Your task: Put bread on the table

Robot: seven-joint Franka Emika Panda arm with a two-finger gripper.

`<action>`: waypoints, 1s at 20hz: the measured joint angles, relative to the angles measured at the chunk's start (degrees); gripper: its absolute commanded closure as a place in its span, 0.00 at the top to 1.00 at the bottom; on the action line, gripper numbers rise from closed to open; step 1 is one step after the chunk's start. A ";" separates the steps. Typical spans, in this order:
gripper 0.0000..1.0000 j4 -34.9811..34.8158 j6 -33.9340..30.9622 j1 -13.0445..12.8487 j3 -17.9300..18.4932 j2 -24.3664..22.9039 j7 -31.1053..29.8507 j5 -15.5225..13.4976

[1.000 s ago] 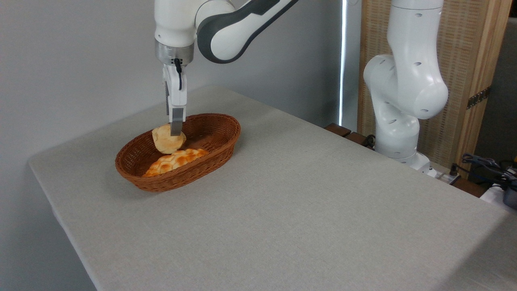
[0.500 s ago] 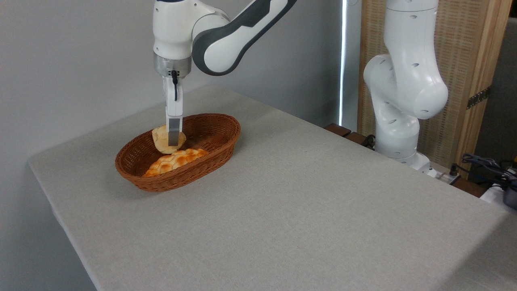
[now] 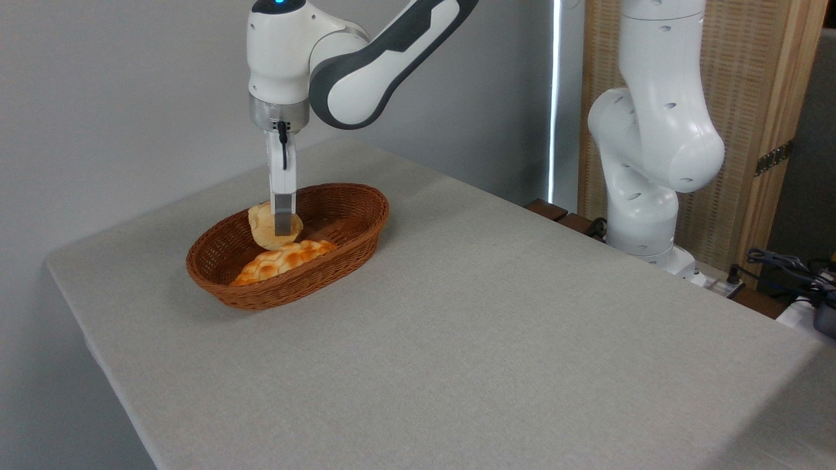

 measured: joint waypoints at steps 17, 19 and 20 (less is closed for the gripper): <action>0.11 1.43 0.18 0.47 0.22 -0.77 0.00 0.00; 0.11 1.43 0.18 0.56 0.26 -0.79 0.00 0.00; 0.11 1.50 0.18 0.64 0.32 -0.86 0.00 -0.01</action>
